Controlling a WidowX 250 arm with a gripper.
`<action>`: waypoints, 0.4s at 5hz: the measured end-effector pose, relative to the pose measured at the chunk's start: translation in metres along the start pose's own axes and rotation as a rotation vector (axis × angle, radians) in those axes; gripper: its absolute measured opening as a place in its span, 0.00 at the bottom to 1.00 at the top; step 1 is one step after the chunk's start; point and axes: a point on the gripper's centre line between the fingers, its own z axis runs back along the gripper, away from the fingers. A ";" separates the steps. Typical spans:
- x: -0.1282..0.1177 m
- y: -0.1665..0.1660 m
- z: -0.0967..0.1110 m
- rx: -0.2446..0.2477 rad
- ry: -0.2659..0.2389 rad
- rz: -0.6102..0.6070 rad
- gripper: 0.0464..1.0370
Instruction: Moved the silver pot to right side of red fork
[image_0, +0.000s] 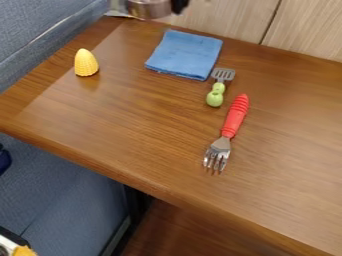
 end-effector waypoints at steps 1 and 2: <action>-0.009 -0.047 0.017 -0.059 -0.021 -0.020 0.03; -0.029 -0.086 0.020 -0.081 0.005 -0.045 0.03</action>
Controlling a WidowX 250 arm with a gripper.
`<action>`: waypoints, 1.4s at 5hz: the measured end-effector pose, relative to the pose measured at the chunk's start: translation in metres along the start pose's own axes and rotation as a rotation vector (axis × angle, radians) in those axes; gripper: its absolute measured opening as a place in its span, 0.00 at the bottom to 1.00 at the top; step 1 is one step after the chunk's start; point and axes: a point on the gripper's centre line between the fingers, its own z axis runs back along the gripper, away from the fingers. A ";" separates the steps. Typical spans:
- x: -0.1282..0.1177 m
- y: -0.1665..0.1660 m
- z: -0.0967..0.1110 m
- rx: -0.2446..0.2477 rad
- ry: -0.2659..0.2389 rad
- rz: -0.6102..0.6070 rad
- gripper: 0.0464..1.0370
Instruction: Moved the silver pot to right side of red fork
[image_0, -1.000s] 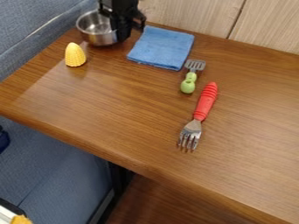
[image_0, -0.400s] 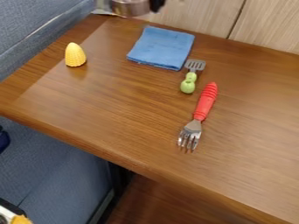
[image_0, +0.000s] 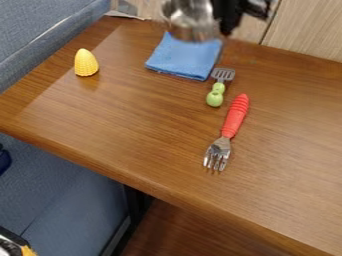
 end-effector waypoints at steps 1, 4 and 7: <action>-0.014 -0.040 -0.006 -0.044 0.025 -0.048 0.03; -0.030 -0.134 -0.020 -0.139 -0.006 -0.286 0.03; -0.049 -0.148 -0.053 -0.113 0.081 -0.344 0.03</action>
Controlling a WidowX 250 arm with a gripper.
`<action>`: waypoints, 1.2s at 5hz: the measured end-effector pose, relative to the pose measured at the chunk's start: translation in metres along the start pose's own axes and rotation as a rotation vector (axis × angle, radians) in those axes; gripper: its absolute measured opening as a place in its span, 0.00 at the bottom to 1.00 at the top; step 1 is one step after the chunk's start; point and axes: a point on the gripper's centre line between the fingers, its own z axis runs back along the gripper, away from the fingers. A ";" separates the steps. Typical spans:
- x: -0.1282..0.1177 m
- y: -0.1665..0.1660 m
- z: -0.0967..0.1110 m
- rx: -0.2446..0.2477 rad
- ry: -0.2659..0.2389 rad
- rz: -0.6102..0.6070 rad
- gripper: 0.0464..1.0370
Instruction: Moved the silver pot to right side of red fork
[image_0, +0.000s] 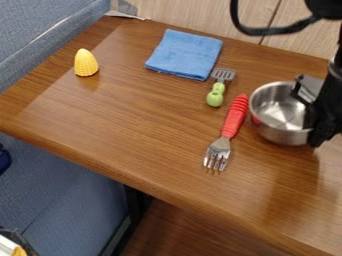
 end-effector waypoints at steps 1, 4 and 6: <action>-0.001 -0.001 -0.004 -0.004 0.011 -0.009 0.03; -0.006 -0.008 -0.010 -0.006 0.043 -0.044 0.50; -0.004 -0.009 -0.008 -0.001 0.035 -0.065 0.97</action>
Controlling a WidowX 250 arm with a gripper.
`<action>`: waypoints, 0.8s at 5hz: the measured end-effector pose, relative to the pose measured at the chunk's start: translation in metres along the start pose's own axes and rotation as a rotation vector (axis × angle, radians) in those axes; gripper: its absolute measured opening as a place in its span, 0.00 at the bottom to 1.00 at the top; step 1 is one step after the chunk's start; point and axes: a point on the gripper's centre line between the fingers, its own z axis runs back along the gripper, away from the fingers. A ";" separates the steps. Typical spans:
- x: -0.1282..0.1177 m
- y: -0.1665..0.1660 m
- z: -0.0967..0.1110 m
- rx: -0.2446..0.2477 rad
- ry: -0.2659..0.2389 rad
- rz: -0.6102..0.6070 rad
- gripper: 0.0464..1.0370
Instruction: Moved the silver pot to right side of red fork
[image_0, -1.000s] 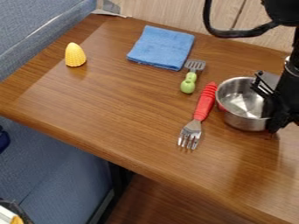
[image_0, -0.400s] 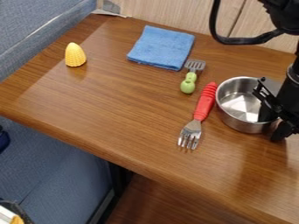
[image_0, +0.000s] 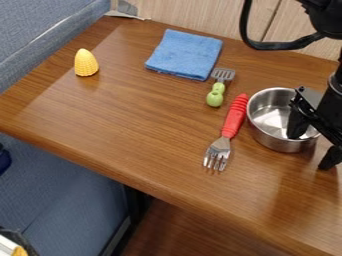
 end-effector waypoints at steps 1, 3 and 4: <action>0.000 -0.007 0.002 -0.002 0.001 -0.016 0.97; 0.007 0.001 0.055 0.047 -0.102 -0.006 0.96; 0.006 0.006 0.080 0.074 -0.148 -0.013 0.96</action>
